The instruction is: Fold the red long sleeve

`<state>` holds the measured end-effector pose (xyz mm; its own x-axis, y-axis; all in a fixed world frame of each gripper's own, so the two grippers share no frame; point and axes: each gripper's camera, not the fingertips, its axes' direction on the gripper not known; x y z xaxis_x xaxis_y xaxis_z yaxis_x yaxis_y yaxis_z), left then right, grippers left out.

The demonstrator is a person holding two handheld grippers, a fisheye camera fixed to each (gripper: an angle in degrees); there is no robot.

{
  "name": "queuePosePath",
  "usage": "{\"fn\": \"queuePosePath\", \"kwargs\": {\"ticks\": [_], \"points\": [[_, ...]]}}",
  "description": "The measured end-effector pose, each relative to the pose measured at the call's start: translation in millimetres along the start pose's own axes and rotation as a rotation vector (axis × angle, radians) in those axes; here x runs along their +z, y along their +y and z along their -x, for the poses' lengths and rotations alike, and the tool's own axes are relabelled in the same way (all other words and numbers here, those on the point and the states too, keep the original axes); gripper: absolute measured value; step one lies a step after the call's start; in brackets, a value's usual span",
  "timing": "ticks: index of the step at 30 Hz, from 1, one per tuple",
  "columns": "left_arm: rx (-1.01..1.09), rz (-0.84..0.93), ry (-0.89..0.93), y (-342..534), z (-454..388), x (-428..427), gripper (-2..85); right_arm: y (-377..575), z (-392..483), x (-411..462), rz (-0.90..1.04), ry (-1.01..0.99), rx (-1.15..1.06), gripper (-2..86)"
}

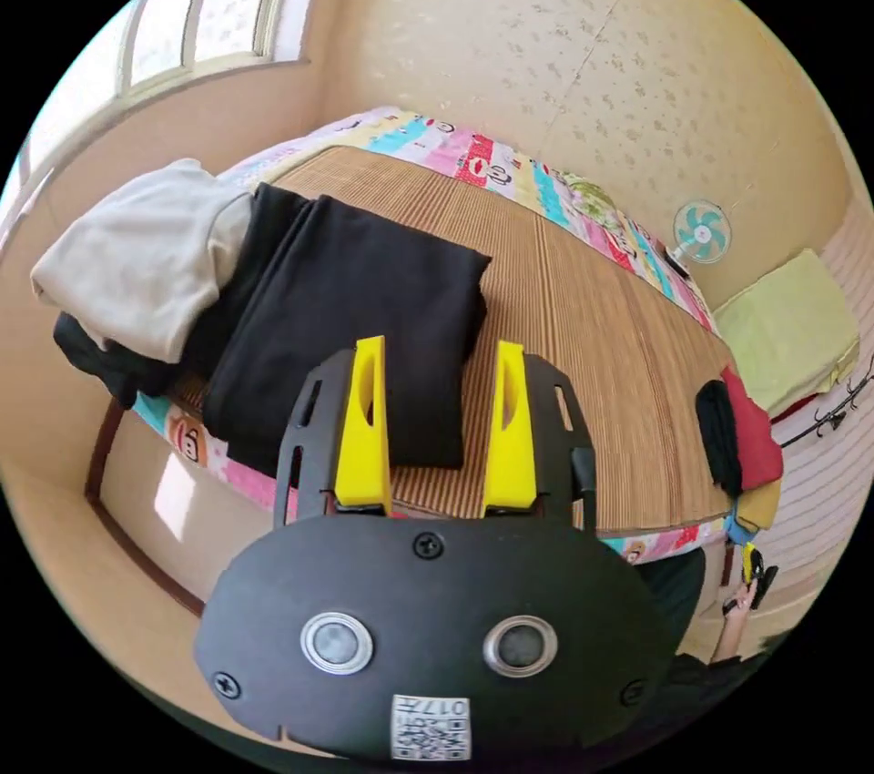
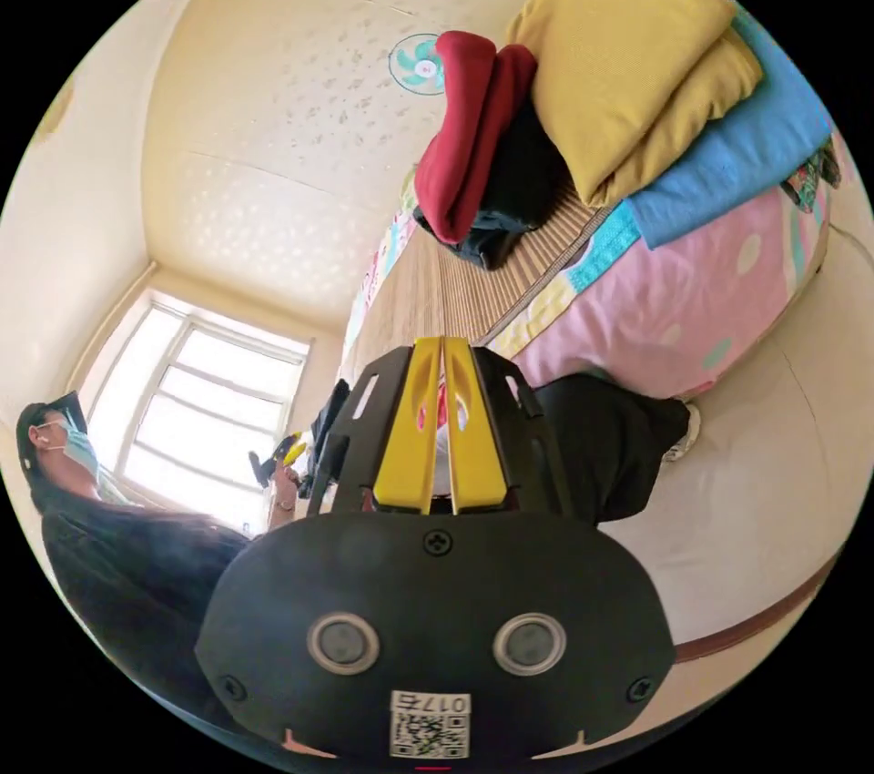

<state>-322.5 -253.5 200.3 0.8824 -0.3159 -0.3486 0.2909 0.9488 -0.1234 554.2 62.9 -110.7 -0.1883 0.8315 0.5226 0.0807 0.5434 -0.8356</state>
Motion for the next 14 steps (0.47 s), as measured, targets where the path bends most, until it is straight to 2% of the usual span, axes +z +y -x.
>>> {"fn": "queuePosePath", "kwargs": {"ticks": [1,2,3,5,6,8,10,14], "points": [[-0.034,0.002,-0.128,-19.7,9.6,24.2,17.1,10.1,1.0,2.6,0.011,-0.039,-0.028,0.8],[-0.067,0.021,-0.185,-27.5,15.9,40.6,17.1,15.3,5.8,6.8,0.03,-0.035,-0.062,0.7],[-0.148,0.117,-0.221,-38.2,29.7,82.2,17.2,16.6,9.6,9.8,0.043,-0.017,-0.079,0.6],[-0.213,0.095,-0.298,-36.2,19.4,110.1,14.9,16.9,27.6,26.5,0.093,0.064,-0.14,0.6],[-0.221,0.072,-0.307,-34.6,-3.1,114.0,8.4,16.5,32.2,31.9,0.106,0.079,-0.156,0.6],[-0.271,0.079,-0.109,-28.0,-29.9,114.1,4.2,15.9,51.9,58.5,0.164,0.103,-0.234,0.6],[-0.167,0.013,0.204,-3.1,-86.5,99.6,2.9,17.3,67.2,81.5,0.198,0.104,-0.294,0.7],[0.161,0.021,0.318,61.5,-211.5,72.2,1.0,29.2,100.4,147.1,0.274,0.047,-0.428,1.0]]}}
